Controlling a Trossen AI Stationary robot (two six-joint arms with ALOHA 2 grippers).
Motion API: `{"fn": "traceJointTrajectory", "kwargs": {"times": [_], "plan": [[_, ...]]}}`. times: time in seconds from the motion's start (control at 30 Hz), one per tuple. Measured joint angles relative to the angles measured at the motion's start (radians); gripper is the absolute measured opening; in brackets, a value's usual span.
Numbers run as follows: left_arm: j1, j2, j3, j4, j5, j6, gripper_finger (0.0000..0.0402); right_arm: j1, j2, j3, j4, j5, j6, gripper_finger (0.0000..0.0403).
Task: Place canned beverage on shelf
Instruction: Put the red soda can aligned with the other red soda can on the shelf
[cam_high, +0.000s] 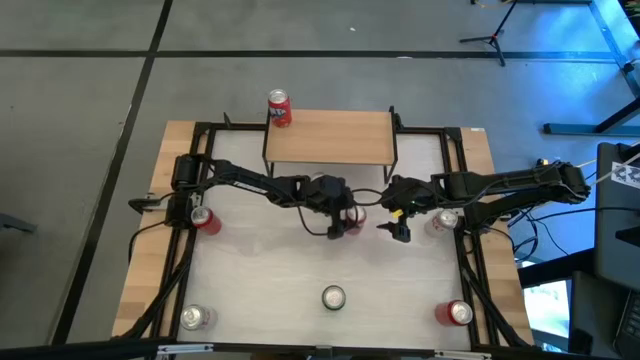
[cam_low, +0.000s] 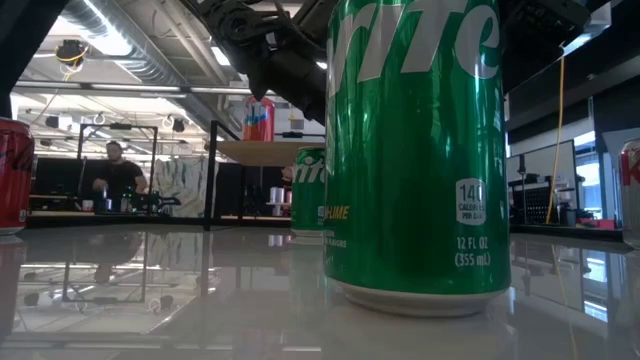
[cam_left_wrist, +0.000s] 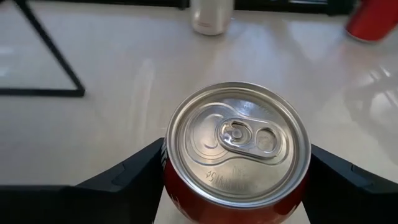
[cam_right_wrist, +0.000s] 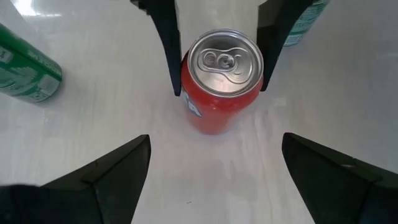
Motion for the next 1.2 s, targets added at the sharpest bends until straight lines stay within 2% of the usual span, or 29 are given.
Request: {"fn": "traceJointTrajectory", "kwargs": {"times": [0.07, 0.3, 0.6, 0.77, 0.97, 1.2], "plan": [[-0.002, -0.001, 0.0, 0.0, -0.04, -0.019, 0.028, 0.0, 0.0, 0.0, 0.0, 0.018, 0.0, 0.036], [-0.001, -0.061, -0.004, -0.056, -0.057, -0.048, 0.0287, 0.0, 0.0, 0.0, -0.004, 0.029, 0.0, 0.036], [0.004, -0.286, -0.003, -0.135, -0.119, -0.01, 0.0288, 0.0, 0.0, 0.0, -0.006, 0.029, 0.0, 0.036], [0.023, -0.433, -0.001, -0.203, -0.196, 0.035, 0.0289, 0.0, 0.0, 0.0, -0.009, 0.029, 0.005, 0.036], [0.096, -0.587, 0.0, -0.358, -0.332, 0.053, 0.0289, 0.0, 0.0, 0.0, -0.007, 0.029, 0.007, 0.036], [0.23, -0.674, 0.0, -0.535, -0.392, 0.059, 0.0289, 0.0, 0.0, 0.0, -0.005, 0.029, 0.008, 0.036]]}}
